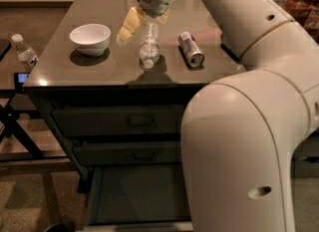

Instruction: Place water bottle into bottom drawer

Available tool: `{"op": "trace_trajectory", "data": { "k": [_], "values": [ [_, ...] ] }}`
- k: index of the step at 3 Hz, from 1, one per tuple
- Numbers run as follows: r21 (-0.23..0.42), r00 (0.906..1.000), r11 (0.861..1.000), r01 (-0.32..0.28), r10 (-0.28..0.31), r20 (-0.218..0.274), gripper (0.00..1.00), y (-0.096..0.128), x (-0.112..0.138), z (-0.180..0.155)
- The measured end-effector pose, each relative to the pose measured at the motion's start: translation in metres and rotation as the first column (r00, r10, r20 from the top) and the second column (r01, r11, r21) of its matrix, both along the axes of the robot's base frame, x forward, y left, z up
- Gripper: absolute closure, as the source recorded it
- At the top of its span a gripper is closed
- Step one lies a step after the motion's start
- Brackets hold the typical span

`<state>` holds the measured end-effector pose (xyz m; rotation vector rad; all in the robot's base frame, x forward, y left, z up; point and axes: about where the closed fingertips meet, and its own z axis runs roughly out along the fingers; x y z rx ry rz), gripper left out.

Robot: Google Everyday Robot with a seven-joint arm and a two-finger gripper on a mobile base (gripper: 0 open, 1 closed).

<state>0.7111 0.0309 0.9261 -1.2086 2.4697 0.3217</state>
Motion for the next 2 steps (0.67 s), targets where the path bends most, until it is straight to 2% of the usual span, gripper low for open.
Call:
{"op": "trace_trajectory", "data": {
  "k": [2],
  "values": [
    [0.05, 0.997, 0.996, 0.077, -0.077, -0.005, 0.0, -0.006, 0.031, -0.02]
  ]
}}
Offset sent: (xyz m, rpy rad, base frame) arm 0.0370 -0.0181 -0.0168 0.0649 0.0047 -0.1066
